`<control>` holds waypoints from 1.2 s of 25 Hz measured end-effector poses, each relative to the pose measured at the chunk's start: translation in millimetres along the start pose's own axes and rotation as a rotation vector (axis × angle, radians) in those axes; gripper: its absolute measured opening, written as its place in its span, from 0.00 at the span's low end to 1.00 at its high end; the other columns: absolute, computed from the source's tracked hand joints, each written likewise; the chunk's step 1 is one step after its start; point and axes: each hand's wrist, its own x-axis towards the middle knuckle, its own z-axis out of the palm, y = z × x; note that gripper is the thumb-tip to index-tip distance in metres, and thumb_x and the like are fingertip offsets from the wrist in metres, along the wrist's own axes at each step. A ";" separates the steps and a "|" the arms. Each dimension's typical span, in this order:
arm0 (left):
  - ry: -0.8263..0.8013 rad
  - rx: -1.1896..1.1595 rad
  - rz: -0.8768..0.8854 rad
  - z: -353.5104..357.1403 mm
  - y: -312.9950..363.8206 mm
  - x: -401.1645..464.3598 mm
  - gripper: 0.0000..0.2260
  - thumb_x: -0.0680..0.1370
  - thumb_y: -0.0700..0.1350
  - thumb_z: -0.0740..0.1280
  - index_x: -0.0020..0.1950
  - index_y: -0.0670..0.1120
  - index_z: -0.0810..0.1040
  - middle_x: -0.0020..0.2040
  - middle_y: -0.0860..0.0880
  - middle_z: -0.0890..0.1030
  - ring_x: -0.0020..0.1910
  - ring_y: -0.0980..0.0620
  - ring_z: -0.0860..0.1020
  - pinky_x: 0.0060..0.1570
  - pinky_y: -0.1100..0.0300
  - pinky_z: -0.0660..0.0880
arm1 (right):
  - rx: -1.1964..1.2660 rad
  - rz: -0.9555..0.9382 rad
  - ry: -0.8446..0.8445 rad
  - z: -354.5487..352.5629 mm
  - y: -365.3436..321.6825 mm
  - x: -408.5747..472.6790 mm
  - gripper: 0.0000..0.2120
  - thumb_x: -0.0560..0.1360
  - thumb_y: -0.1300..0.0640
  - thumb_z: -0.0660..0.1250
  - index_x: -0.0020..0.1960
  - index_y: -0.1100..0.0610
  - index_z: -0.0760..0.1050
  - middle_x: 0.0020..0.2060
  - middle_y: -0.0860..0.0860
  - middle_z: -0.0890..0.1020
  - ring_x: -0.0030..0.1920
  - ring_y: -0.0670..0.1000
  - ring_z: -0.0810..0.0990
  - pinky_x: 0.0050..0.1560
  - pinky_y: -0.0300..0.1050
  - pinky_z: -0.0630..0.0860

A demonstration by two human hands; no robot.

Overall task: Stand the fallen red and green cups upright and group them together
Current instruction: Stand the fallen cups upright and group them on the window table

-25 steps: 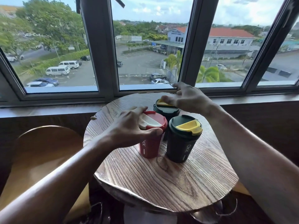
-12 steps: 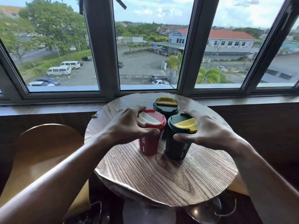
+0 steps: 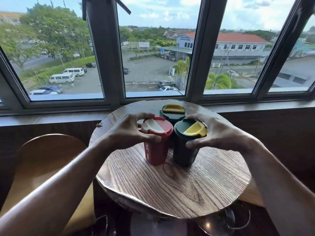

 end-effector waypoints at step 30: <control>0.133 0.041 0.041 10.5 2.1 -7.0 0.44 0.55 0.69 0.75 0.67 0.51 0.74 0.61 0.51 0.80 0.55 0.55 0.81 0.54 0.53 0.79 | -0.026 -0.012 0.046 -3.3 6.5 3.8 0.45 0.57 0.39 0.80 0.71 0.49 0.70 0.61 0.45 0.79 0.60 0.43 0.77 0.67 0.47 0.70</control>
